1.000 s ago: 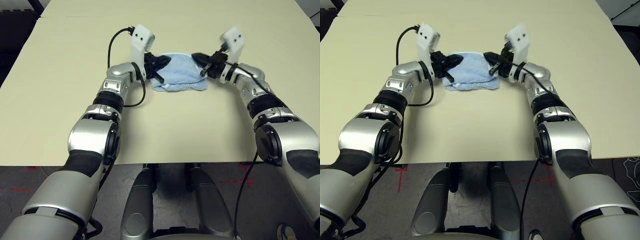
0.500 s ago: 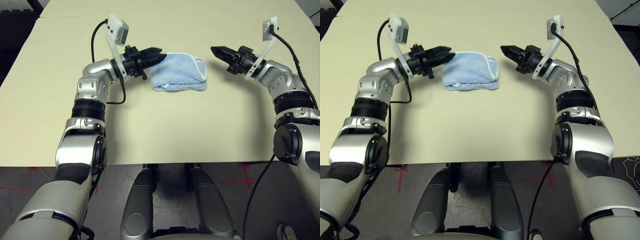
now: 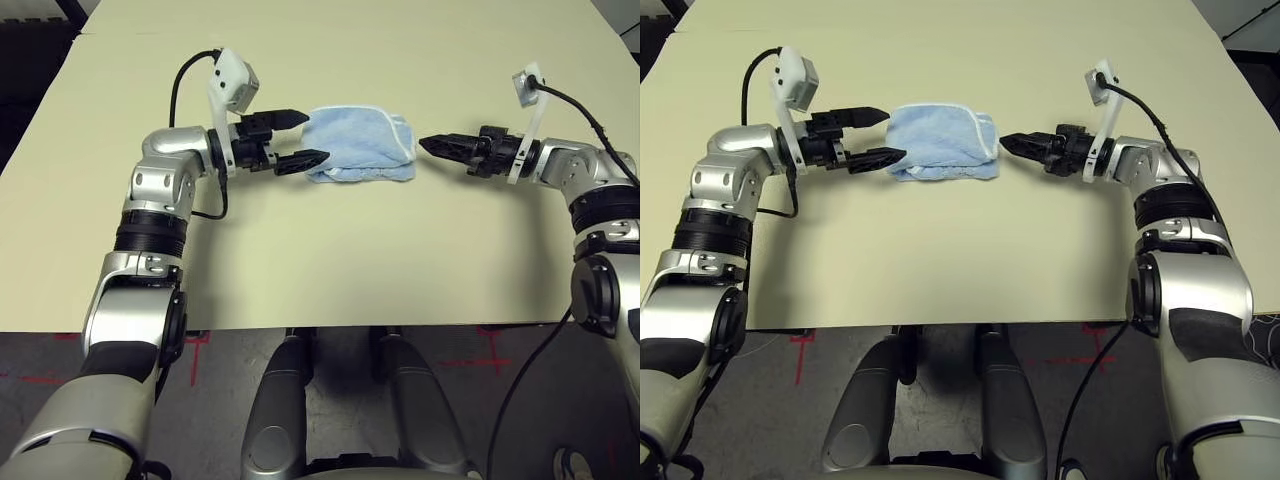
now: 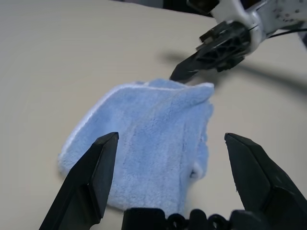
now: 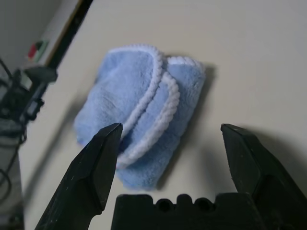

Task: Fold the towel and set it aside.

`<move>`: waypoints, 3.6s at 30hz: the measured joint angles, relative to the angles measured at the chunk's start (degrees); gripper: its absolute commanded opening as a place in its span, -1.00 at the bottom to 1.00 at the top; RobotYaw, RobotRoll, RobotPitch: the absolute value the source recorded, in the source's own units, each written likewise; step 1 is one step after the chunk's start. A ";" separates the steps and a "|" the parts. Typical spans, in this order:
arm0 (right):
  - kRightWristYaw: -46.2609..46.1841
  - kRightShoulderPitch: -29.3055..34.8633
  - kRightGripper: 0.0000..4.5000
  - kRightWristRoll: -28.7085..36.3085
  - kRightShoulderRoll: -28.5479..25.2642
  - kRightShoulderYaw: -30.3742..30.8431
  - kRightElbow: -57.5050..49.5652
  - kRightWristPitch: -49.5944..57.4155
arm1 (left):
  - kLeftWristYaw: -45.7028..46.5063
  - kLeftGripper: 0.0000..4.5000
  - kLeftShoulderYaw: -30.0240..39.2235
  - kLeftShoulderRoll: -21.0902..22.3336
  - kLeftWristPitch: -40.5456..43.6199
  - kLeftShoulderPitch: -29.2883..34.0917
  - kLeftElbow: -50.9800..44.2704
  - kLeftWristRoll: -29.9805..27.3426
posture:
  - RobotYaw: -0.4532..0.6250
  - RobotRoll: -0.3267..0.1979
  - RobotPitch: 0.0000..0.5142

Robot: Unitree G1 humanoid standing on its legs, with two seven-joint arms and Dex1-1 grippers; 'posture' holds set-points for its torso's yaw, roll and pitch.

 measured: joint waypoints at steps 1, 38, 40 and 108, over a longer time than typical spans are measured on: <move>-1.11 -0.61 0.98 0.88 0.38 -1.14 0.51 1.43 | -0.17 1.00 0.00 0.22 0.82 0.39 -1.44 -0.42 | -0.07 0.25 0.16; -9.45 -2.57 0.12 3.84 7.15 -4.97 0.82 11.56 | 0.34 1.00 -1.85 2.81 2.91 6.53 -11.67 -0.83 | 0.01 0.25 0.14; -9.50 -2.57 -0.21 3.86 7.15 -5.04 0.82 11.45 | 0.34 1.00 -1.91 2.82 2.95 6.53 -11.67 -0.83 | 0.01 0.25 0.14; -52.66 8.45 -0.99 14.95 3.33 -26.16 -4.88 -37.21 | 0.61 1.00 -3.41 2.30 2.56 7.00 -10.69 -0.84 | -0.18 0.25 0.12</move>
